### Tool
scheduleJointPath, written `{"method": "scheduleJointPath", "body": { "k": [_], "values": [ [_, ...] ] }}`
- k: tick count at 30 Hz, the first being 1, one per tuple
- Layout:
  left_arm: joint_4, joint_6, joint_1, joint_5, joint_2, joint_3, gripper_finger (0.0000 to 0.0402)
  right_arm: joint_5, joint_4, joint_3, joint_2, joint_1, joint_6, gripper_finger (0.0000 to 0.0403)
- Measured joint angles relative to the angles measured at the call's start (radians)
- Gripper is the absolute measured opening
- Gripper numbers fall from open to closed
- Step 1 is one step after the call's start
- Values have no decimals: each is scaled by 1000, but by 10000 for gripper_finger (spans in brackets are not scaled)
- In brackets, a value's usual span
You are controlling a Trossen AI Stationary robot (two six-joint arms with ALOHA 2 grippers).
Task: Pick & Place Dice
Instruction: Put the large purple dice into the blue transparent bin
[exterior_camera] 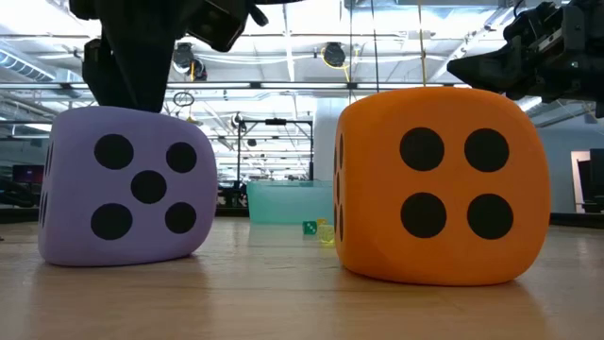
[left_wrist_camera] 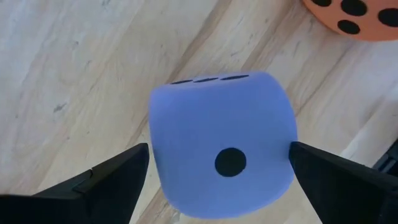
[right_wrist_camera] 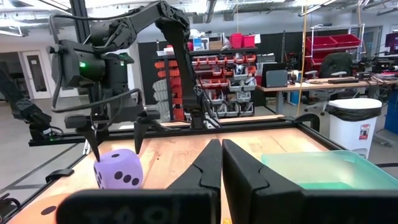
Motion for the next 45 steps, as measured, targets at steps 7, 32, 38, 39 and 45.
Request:
{"method": "scheduleJointPath", "body": {
  "k": [7,32,38,39,45],
  "values": [
    [20,8,-3,11,33,5,397,0,0,0,6,0,0,4],
    [37,164,-14,47,120,10,369,0,0,0,14,0,11,4],
    [34,177,-7,50,121,10,305,0,1,0,14,0,10,4],
    [38,185,-7,50,121,10,299,0,1,0,14,0,8,4],
    [69,222,-4,13,69,0,331,-1,0,0,14,0,9,4]
  ]
}}
